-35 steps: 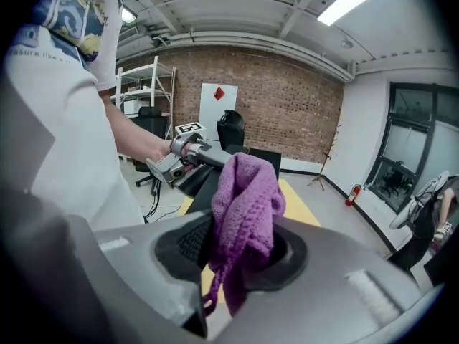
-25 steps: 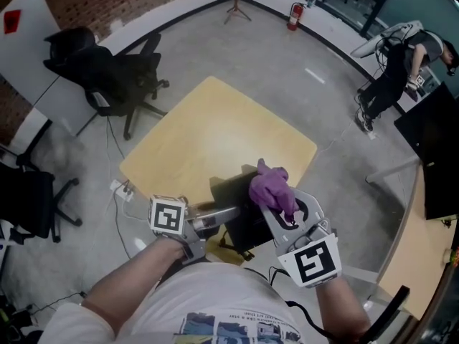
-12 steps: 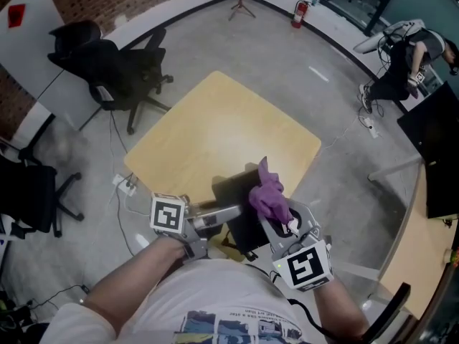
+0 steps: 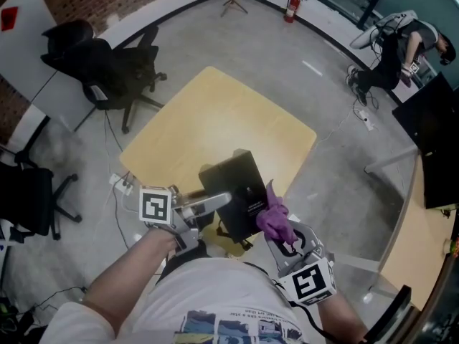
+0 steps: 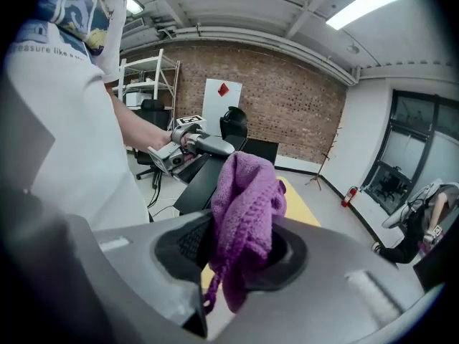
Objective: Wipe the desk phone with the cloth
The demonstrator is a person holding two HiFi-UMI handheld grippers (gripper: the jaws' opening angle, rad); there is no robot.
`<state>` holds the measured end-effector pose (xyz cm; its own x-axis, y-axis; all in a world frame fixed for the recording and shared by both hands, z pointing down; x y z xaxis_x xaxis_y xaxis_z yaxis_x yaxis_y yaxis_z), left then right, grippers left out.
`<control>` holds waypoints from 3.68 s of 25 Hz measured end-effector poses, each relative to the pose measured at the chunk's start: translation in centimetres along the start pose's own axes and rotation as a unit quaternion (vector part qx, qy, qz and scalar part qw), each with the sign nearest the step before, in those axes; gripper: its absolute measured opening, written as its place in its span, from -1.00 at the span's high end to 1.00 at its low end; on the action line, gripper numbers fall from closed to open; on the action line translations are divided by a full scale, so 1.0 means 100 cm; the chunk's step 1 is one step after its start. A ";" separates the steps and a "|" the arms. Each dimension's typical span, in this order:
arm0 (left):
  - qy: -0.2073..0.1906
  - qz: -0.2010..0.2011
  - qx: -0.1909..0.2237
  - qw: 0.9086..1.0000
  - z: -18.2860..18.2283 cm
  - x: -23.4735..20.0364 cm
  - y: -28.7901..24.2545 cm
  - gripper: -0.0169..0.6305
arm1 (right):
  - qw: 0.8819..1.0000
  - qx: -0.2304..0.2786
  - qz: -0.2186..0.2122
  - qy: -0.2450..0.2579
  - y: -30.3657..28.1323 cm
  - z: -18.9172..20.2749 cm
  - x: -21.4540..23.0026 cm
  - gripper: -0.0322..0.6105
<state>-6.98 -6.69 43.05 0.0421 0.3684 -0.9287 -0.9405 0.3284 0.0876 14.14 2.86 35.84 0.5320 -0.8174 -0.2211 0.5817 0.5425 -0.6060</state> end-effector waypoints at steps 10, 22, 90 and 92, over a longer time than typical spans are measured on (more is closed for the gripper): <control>-0.010 0.007 -0.024 1.000 0.008 0.008 0.001 0.37 | 0.996 0.084 0.039 -0.014 0.007 -0.056 0.044 0.58; 0.005 0.024 -0.032 0.999 0.026 0.012 0.013 0.37 | 0.992 0.110 0.028 -0.054 -0.030 -0.068 0.054 0.58; -0.022 0.044 -0.154 0.987 0.027 0.019 -0.029 0.37 | 0.907 0.120 -0.399 -0.062 -0.068 -0.123 0.126 0.58; -0.023 0.045 -0.158 0.986 0.028 0.021 -0.031 0.37 | 0.903 0.106 -0.414 -0.041 -0.069 -0.124 0.117 0.58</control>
<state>-3.01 -4.48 41.83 -0.0372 0.4256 -0.9042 -0.9989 0.0084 0.0451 8.69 -12.85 28.00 -0.1014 -0.9472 0.3043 0.9013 -0.2170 -0.3751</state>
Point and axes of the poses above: the fingertips, and each gripper's own axes: y backward along the fingers, x to its right, z out of its underside, the point moved 8 cm from there along y, backward along the fingers
